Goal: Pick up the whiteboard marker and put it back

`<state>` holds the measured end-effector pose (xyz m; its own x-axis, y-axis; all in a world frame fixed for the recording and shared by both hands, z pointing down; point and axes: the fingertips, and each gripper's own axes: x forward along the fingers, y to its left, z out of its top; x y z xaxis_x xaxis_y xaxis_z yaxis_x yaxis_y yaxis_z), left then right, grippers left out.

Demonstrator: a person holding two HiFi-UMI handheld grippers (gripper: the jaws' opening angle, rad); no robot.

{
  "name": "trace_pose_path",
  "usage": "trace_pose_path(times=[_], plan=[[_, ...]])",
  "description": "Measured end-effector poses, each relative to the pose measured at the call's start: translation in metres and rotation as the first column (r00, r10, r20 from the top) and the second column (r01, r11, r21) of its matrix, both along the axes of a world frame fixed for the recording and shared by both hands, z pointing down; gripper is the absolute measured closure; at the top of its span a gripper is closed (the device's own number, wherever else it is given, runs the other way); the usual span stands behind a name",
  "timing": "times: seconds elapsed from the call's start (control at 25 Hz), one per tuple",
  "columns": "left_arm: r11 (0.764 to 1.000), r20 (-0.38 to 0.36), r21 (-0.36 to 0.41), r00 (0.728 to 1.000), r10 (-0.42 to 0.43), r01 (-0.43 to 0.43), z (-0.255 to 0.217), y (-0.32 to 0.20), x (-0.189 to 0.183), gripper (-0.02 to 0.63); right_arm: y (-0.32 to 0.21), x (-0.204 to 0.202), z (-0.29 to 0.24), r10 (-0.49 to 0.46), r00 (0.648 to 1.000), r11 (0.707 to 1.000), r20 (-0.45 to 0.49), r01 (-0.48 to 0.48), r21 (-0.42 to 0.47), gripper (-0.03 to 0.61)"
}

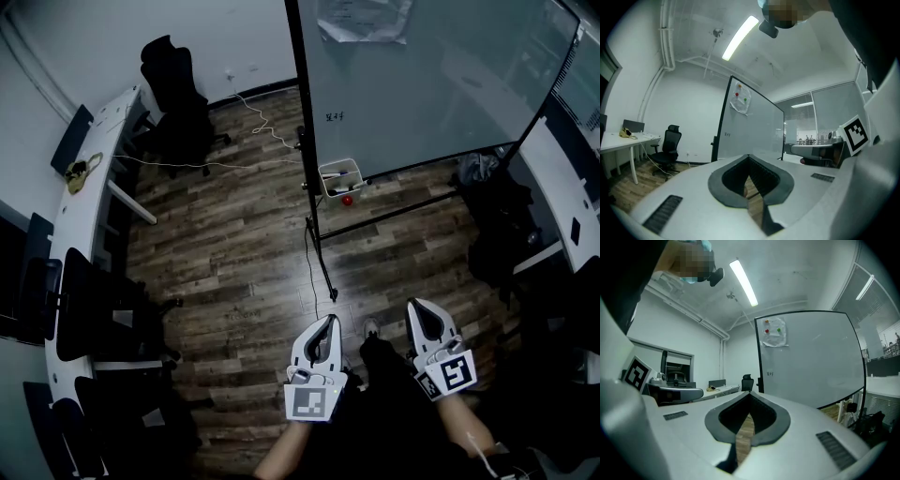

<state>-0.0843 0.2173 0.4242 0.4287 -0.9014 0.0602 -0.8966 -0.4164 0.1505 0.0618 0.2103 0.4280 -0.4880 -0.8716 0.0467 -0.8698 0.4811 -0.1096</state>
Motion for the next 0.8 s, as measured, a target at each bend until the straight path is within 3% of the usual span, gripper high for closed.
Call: trace_pose_path(times=[0.36, 0.8], plan=[[1.000, -0.001, 0.016, 1.000, 0.003, -0.003, 0.000, -0.026, 0.016, 0.612, -0.030, 0.010, 0.007, -0.014, 1.000, 1.000, 0.001, 0.014, 0.003, 0.571], [1.000, 0.010, 0.004, 1.000, -0.013, 0.013, 0.000, -0.095, 0.043, 0.612, -0.101, 0.034, 0.009, -0.019, 1.000, 1.000, 0.015, 0.019, 0.019, 0.571]])
